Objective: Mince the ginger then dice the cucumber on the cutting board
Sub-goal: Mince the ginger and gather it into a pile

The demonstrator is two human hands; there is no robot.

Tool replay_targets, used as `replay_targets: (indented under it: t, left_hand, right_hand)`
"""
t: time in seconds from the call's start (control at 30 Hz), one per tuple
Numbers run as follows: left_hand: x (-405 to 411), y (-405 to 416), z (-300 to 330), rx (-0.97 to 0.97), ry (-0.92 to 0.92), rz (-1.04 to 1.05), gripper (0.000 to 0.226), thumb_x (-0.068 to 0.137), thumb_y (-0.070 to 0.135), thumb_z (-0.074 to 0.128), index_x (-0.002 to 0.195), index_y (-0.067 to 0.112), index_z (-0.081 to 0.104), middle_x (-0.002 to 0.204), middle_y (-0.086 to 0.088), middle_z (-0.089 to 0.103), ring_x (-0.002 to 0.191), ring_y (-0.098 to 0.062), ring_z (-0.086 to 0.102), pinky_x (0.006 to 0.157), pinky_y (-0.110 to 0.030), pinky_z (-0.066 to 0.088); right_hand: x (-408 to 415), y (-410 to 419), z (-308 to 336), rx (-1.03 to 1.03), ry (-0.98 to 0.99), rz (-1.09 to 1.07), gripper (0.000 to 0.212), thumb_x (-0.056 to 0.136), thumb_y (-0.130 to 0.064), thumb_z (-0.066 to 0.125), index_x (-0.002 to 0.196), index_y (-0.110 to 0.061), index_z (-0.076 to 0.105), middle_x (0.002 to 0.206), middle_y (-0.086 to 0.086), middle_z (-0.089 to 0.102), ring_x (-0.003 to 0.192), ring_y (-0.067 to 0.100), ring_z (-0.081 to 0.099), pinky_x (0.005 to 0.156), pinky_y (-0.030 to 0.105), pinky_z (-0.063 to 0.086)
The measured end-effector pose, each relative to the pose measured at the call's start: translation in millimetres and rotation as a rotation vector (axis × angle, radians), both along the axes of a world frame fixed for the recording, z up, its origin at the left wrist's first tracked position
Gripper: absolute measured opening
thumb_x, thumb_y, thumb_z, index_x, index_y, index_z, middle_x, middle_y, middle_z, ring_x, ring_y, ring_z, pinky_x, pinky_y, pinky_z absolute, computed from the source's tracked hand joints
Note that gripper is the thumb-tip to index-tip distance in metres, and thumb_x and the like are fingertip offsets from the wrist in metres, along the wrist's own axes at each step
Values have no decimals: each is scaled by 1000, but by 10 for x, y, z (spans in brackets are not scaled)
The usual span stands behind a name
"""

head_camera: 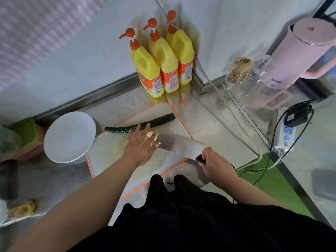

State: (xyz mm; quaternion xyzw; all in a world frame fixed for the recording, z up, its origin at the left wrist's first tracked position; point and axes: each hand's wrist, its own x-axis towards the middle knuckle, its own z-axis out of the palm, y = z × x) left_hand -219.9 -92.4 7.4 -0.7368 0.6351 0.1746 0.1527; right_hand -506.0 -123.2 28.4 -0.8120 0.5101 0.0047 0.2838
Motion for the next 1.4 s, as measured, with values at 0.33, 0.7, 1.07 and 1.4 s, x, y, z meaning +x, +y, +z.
replay_targets:
  t: [0.33,0.7,1.07,1.4]
  left_hand:
    - [-289,-160,434,-164,1175,1102,50,104,38,25,152,21,30,152,8,31,141,-12,26,117,-37,17]
    - [-211,-101,543,-159,1793,1634,68,101,46,15,152,0,20,158,-16,23,148,-28,17,117,-40,13]
    - [-210,-73,664,-110,1846,1689,62,104,42,17,134,1,51,153,-18,33,144,-28,27,116,-38,20]
    - [218,126,346,-443,1124,1748,43,92,-7,40,112,17,70,100,2,62,71,-9,49,68,-23,41]
  right_hand:
    - [65,-49,105,81,-238,-128,31,93,-30,56,116,-13,43,85,1,63,73,28,62,58,30,38]
    - [424,-133,-36,30,-432,54,37,97,-21,50,133,-30,51,112,-5,57,100,8,56,82,25,49]
    - [377,-115,-245,-15,-284,-14,38,100,-23,43,137,-27,50,113,1,56,98,17,59,80,31,50]
    - [613,-151,105,296,-282,7,18,97,-33,48,106,-21,59,89,-5,62,83,13,59,72,26,45]
